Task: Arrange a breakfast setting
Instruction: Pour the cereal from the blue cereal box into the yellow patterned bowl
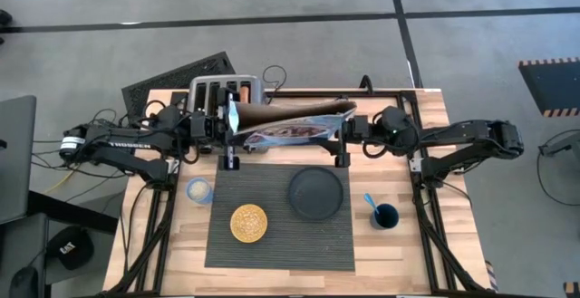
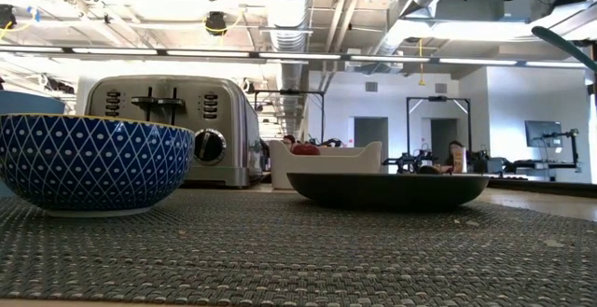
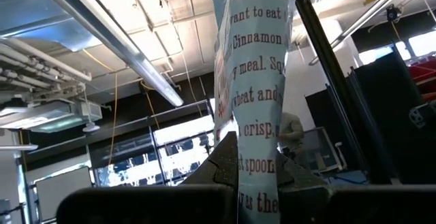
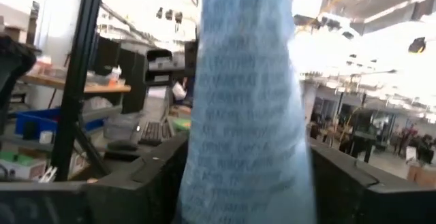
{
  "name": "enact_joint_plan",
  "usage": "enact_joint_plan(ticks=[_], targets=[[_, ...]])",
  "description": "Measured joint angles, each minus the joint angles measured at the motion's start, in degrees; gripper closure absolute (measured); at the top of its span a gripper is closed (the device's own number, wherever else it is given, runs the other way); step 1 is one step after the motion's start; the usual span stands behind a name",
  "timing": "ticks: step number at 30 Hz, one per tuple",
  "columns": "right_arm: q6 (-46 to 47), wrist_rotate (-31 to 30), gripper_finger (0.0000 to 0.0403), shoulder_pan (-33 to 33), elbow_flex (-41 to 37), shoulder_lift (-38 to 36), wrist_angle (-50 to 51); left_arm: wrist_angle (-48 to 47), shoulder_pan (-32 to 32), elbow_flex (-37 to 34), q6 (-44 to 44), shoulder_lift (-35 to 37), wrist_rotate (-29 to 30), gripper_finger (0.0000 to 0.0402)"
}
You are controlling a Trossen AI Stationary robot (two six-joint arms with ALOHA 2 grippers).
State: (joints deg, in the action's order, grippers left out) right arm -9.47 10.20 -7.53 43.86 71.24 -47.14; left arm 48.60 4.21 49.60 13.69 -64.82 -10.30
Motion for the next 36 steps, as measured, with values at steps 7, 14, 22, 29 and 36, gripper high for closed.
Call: enact_joint_plan(ticks=[7, 14, 22, 29, 36], targets=[[0.65, 0.0, 0.0156, -0.07, 0.0, 1.14, 3.24, 1.48, 0.02, -0.07, 0.37, -0.07, -0.22, 0.0401], [-0.11, 0.15, 0.0164, -0.07, 0.0, 1.11, 3.49, 1.0, 0.02, -0.07, 0.2, -0.07, -0.16, 0.0401], [-2.51, 0.13, 0.0331, -0.56, -0.21, -1.14, 7.48, -4.54, 0.01, 0.09, -1.76, 0.3, 2.7, 0.0401], [-2.45, -0.97, 0.0333, -1.69, -0.22, -7.81, 20.81, -14.93, 0.07, 0.09, -1.29, 1.97, 10.54, 0.0378], [-0.64, -2.58, 0.0333, -3.26, -0.1, -15.22, 33.55, -26.68, 0.1, 0.11, -2.45, 3.7, 15.6, 0.0283]])
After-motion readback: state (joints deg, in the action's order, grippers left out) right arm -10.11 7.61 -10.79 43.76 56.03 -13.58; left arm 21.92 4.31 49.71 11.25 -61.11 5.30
